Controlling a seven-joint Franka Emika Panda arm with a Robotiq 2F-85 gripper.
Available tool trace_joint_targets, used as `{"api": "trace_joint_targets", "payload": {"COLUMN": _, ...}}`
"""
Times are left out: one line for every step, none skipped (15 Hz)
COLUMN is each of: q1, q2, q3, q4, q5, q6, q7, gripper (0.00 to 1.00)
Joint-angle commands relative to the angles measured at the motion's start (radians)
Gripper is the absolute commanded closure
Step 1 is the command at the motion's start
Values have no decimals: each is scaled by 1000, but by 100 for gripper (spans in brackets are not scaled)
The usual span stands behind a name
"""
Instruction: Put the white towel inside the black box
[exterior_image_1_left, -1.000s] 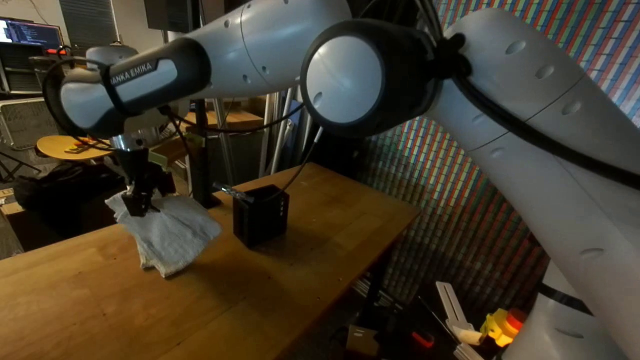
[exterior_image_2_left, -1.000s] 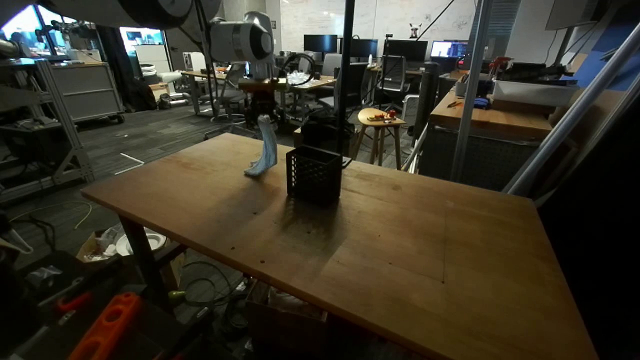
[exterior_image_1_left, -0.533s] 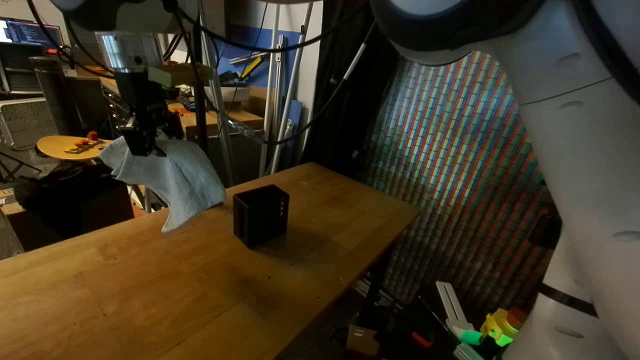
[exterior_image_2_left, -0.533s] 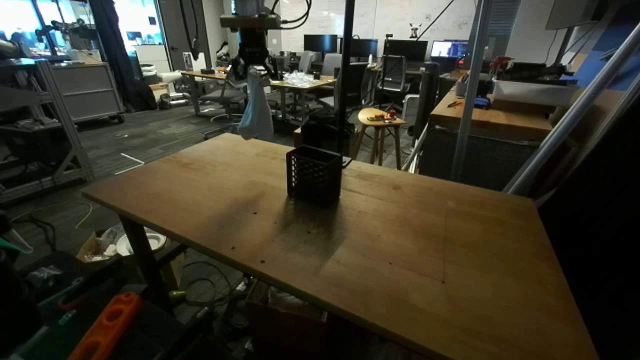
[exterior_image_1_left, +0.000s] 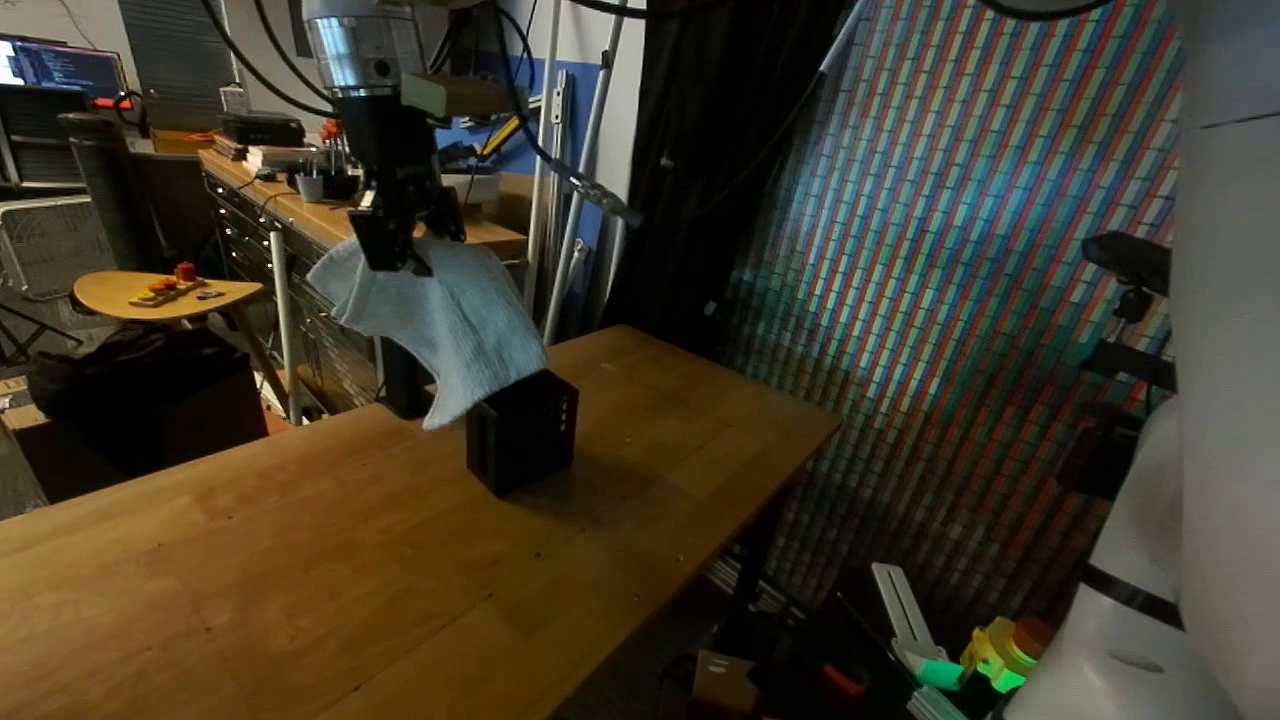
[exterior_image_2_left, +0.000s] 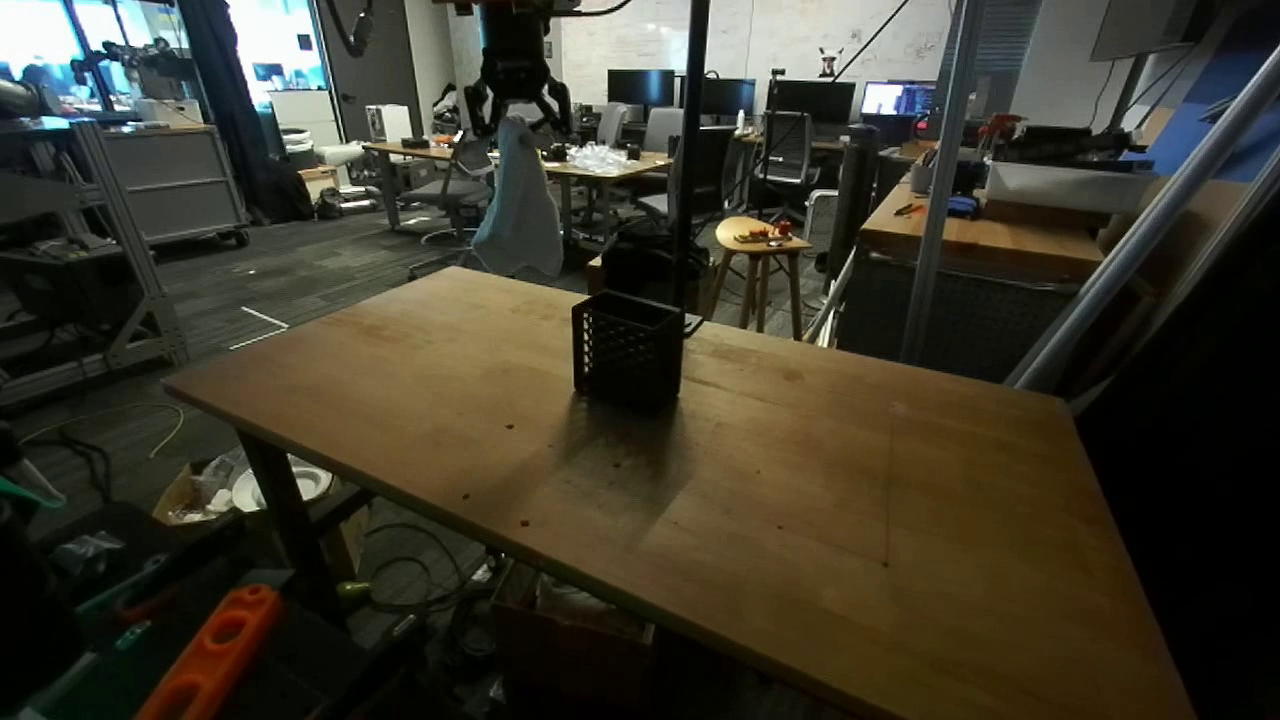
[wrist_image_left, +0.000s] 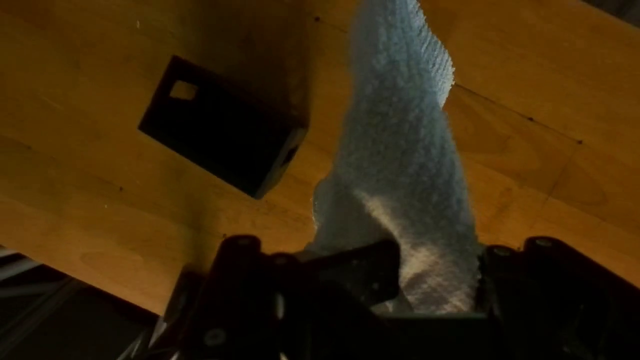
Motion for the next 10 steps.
{"api": "trace_joint_targets", "payload": {"q1": -43, "q2": -102, "q3": -15, "q4": -149, "q5": 1, "q6": 51, "q7": -7, "gripper": 100}}
{"api": "trace_joint_targets", "payload": {"q1": -53, "q2": -106, "q3": -19, "q4": -162, "q5": -1, "q6": 54, "q7": -9, "gripper": 100}}
{"api": "trace_joint_targets", "payload": {"q1": -64, "q2": -106, "q3": -23, "q4": -173, "q5": -1, "q6": 63, "q7": -15, "gripper": 100}}
{"api": "trace_joint_targets", "payload": {"q1": -73, "q2": -102, "q3": -27, "q4": -179, "q5": -2, "q6": 73, "q7": -18, "gripper": 100}}
{"api": "trace_joint_targets", "payload": {"q1": -83, "q2": -97, "q3": -31, "q4": -183, "q5": -3, "q6": 86, "q7": -21, "gripper": 100}}
{"api": "trace_joint_targets", "payload": {"q1": -92, "q2": -93, "q3": -36, "q4": -187, "q5": -3, "q6": 100, "q7": -24, "gripper": 100}}
{"api": "trace_joint_targets", "payload": {"q1": -99, "q2": -86, "q3": -41, "q4": -187, "q5": -9, "q6": 109, "q7": -24, "gripper": 100}}
{"api": "trace_joint_targets", "payload": {"q1": -107, "q2": -82, "q3": -47, "q4": -191, "q5": -12, "q6": 123, "q7": -27, "gripper": 100}}
{"api": "trace_joint_targets", "payload": {"q1": -117, "q2": -79, "q3": -55, "q4": -196, "q5": -13, "q6": 138, "q7": -31, "gripper": 100}}
{"api": "trace_joint_targets", "payload": {"q1": -125, "q2": -77, "q3": -60, "q4": -199, "q5": -12, "q6": 150, "q7": -32, "gripper": 100}}
